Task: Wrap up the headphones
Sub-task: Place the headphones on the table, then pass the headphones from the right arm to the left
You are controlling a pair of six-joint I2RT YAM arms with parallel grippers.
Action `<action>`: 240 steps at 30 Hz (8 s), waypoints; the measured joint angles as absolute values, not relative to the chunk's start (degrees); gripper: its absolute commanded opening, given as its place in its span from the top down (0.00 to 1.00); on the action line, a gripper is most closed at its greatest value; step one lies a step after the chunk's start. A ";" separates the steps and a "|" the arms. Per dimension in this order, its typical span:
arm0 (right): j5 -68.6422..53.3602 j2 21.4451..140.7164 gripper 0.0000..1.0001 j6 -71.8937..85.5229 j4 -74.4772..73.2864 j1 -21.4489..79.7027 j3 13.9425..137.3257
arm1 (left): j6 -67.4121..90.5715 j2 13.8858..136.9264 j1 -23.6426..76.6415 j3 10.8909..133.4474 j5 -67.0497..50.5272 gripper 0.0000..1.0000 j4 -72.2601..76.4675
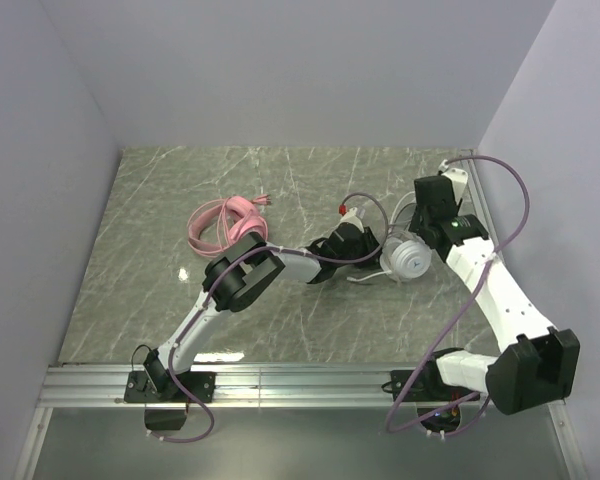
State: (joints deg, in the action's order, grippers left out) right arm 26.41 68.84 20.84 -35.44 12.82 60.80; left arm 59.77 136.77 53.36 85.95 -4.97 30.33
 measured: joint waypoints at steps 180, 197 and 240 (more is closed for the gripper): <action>69.01 98.70 0.99 46.74 -73.43 67.57 69.08 | 82.65 156.27 38.81 104.51 -46.83 0.72 47.66; 63.24 86.50 1.00 44.45 -67.64 68.60 64.45 | 70.61 143.94 32.77 90.37 -47.07 0.65 35.99; 76.47 96.03 1.00 70.17 -77.23 70.67 63.35 | 52.14 69.87 20.34 55.88 -25.96 0.01 -8.36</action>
State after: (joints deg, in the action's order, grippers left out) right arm 76.47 96.03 70.17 -77.23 70.67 63.35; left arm 52.14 69.87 20.34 55.88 -25.96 -8.36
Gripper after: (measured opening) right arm 0.323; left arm 0.993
